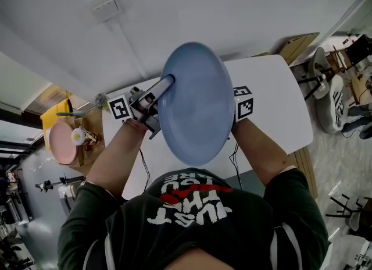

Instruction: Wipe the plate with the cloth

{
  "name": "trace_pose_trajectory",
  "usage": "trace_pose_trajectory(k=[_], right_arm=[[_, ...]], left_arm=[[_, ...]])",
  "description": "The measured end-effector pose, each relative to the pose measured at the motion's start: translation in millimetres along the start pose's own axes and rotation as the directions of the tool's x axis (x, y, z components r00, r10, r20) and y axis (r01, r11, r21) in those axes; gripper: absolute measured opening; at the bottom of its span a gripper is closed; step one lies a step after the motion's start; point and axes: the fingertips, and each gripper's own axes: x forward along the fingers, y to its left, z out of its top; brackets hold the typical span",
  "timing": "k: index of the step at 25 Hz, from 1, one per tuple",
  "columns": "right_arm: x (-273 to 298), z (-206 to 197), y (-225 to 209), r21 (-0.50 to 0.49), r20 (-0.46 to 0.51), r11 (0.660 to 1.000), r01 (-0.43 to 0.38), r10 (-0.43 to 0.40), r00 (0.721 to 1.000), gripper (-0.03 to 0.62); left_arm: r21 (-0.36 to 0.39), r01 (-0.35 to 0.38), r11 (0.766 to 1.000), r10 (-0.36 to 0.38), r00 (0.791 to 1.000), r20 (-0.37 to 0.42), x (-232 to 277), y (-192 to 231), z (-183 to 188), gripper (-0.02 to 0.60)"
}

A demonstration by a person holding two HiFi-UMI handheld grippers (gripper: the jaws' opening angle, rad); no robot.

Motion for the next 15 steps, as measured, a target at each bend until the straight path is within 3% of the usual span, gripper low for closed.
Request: trace_pose_trajectory(k=[4,8,11,15], right_arm=[[-1.3,26.6,1.3,-0.045,0.048,0.999,0.02,-0.018,0.999,0.052],[-11.2,65.8,12.6,-0.098,0.137,0.995,0.036,-0.022,0.99,0.052],[-18.0,91.5,35.8,-0.146,0.187,0.989,0.009,0.019,0.982,0.052],[-23.7,98.6,72.3,-0.186,0.184,0.98,-0.063,0.098,0.978,0.051]], left_arm=[[0.004,0.01,1.0,-0.01,0.999,-0.034,0.0,-5.3,-7.3,0.018],[0.014,-0.036,0.999,0.037,0.998,-0.047,-7.4,4.9,-9.8,0.017],[0.015,-0.081,0.997,0.081,0.996,-0.029,-16.4,16.8,-8.7,0.018],[-0.007,-0.106,0.994,0.106,0.994,0.02,-27.3,25.2,-2.3,0.02]])
